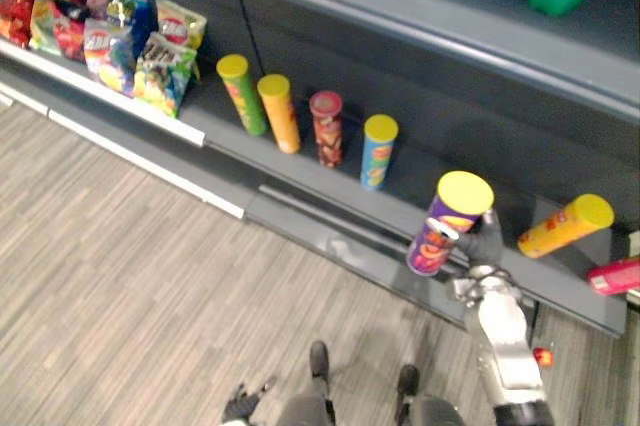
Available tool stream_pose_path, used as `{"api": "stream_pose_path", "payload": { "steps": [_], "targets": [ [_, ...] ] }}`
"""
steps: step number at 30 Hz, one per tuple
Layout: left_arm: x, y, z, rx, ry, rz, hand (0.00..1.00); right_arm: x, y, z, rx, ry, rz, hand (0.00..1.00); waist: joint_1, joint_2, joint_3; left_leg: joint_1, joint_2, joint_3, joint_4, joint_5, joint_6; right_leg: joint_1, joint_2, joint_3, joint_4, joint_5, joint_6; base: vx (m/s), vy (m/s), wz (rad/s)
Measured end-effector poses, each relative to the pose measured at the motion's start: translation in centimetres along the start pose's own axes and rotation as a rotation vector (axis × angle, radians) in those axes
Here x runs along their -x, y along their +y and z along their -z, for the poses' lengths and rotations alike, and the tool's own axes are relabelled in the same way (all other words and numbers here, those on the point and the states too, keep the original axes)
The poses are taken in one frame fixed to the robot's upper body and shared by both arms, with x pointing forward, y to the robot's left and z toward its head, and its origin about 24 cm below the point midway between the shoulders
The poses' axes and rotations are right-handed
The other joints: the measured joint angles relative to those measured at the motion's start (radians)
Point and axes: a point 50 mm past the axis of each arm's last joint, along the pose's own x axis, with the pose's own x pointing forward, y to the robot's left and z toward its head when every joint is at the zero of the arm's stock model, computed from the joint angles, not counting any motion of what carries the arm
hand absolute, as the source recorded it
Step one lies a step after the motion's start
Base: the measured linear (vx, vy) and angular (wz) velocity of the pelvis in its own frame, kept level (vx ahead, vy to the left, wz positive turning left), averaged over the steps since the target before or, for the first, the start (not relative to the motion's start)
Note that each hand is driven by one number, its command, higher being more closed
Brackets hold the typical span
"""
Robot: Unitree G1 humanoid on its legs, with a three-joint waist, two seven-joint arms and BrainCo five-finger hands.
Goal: Put the gum and the chips on the shelf.
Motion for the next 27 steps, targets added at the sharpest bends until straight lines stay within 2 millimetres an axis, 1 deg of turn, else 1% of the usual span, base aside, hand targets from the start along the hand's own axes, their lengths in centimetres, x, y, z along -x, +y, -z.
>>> {"api": "stream_pose_path", "payload": {
  "steps": [1,2,3,4,5,6,8,11,12,14,16,17,19,23,24,25,27],
  "targets": [
    [-0.2,-1.0,-1.5,-0.012,-0.063,0.034,0.00,-0.8,0.1,-0.3,0.007,-0.017,0.013,1.00,0.004,0.011,0.025,-0.002,-0.004,-0.005,0.000,0.007,-0.002,-0.004,-0.006,-0.008,0.019,-0.002,0.000,-0.05,0.045,0.43],
    [-0.3,-2.3,-4.2,-0.026,-0.176,0.080,0.00,-2.4,0.5,-1.4,0.017,-0.066,0.034,1.00,0.005,0.026,0.067,-0.014,-0.015,-0.030,0.001,0.015,-0.001,-0.025,-0.024,-0.025,0.069,-0.026,0.002,-0.09,0.048,0.42],
    [-0.2,-2.7,-5.2,-0.029,-0.216,0.093,0.00,-2.9,0.6,-1.9,0.023,-0.090,0.044,1.00,0.005,0.030,0.079,-0.026,-0.021,-0.034,0.001,0.014,-0.002,-0.043,-0.033,-0.030,0.094,-0.039,0.005,-0.11,0.039,0.45],
    [-0.1,-3.4,-7.3,-0.020,-0.304,0.117,0.00,-4.3,0.9,-3.2,0.044,-0.145,0.079,1.00,0.013,0.039,0.114,-0.046,-0.030,-0.044,0.006,0.020,-0.003,-0.079,-0.049,-0.035,0.142,-0.053,0.004,-0.13,0.034,0.39],
    [0.3,-4.5,-9.7,0.003,-0.397,0.151,0.00,-6.1,0.9,-4.9,0.057,-0.207,0.136,1.00,0.029,0.057,0.166,-0.086,-0.040,-0.057,0.044,0.019,-0.003,-0.115,-0.068,-0.042,0.191,-0.066,0.005,-0.15,0.028,0.37],
    [0.7,-5.4,-11.0,0.000,-0.449,0.180,0.00,-7.4,0.4,-5.8,0.073,-0.235,0.206,1.00,0.046,0.074,0.193,-0.118,-0.044,-0.060,0.066,0.018,-0.002,-0.146,-0.077,-0.042,0.220,-0.071,0.003,-0.15,0.022,0.26],
    [1.0,-5.9,-11.8,0.018,-0.482,0.197,0.00,-8.2,-0.1,-6.2,0.082,-0.239,0.281,1.00,0.062,0.090,0.202,-0.153,-0.046,-0.057,0.076,0.018,-0.002,-0.182,-0.089,-0.047,0.249,-0.081,0.003,-0.08,-0.014,0.19],
    [1.1,-5.8,-11.9,0.026,-0.494,0.196,0.00,-8.4,-0.6,-6.1,0.095,-0.233,0.342,1.00,0.064,0.095,0.211,-0.173,-0.052,-0.054,0.082,0.027,0.003,-0.213,-0.103,-0.051,0.291,-0.098,0.001,-0.01,-0.040,0.14],
    [1.1,-5.9,-12.1,0.018,-0.507,0.203,0.00,-8.7,-1.1,-6.3,0.095,-0.237,0.380,1.00,0.064,0.102,0.223,-0.177,-0.056,-0.057,0.085,0.030,0.007,-0.220,-0.110,-0.052,0.306,-0.107,0.002,0.01,-0.054,0.06],
    [1.3,-6.0,-12.8,0.028,-0.532,0.216,0.00,-9.5,-1.6,-7.5,0.078,-0.268,0.439,1.00,0.064,0.107,0.225,-0.216,-0.057,-0.058,0.101,0.030,0.008,-0.264,-0.115,-0.051,0.331,-0.112,-0.002,-0.01,-0.051,0.04],
    [1.4,-6.2,-13.3,0.042,-0.547,0.224,0.00,-10.0,-2.8,-8.7,0.082,-0.307,0.515,1.00,0.067,0.121,0.236,-0.241,-0.056,-0.061,0.099,0.040,0.006,-0.294,-0.116,-0.052,0.347,-0.114,-0.005,-0.01,-0.075,0.04],
    [1.4,-6.1,-13.4,0.044,-0.551,0.222,0.00,-10.0,-3.5,-9.0,0.095,-0.320,0.555,1.00,0.070,0.124,0.246,-0.242,-0.057,-0.058,0.100,0.041,0.006,-0.302,-0.121,-0.049,0.362,-0.120,-0.007,0.01,-0.091,0.03],
    [1.4,-6.1,-13.6,0.045,-0.558,0.221,0.00,-9.9,-4.1,-9.1,0.110,-0.325,0.608,1.00,0.071,0.126,0.249,-0.243,-0.060,-0.057,0.100,0.041,0.006,-0.312,-0.127,-0.048,0.382,-0.130,-0.009,0.02,-0.078,0.02],
    [1.6,-6.2,-14.1,0.050,-0.578,0.225,0.00,-9.6,-5.0,-9.5,0.094,-0.343,0.680,1.00,0.069,0.126,0.253,-0.250,-0.055,-0.048,0.101,0.039,0.007,-0.328,-0.128,-0.047,0.401,-0.140,-0.017,0.03,-0.096,-0.01],
    [1.8,-6.3,-14.5,0.057,-0.596,0.227,0.00,-9.1,-5.7,-10.5,0.071,-0.392,0.742,1.00,0.066,0.127,0.258,-0.265,-0.044,-0.018,0.104,0.035,0.013,-0.348,-0.130,-0.047,0.416,-0.142,-0.021,0.03,-0.114,0.02],
    [1.8,-6.4,-14.5,0.060,-0.596,0.229,0.00,-8.8,-6.4,-10.7,0.059,-0.401,0.786,1.00,0.065,0.128,0.259,-0.268,-0.044,-0.007,0.107,0.035,0.013,-0.351,-0.134,-0.048,0.421,-0.148,-0.020,0.03,-0.112,0.03],
    [1.8,-6.5,-14.4,0.072,-0.593,0.231,0.00,-8.6,-6.9,-10.7,0.056,-0.402,0.821,1.00,0.065,0.128,0.259,-0.270,-0.043,0.005,0.118,0.032,0.017,-0.351,-0.140,-0.048,0.433,-0.153,-0.020,0.03,-0.063,0.05]
  ]
}}
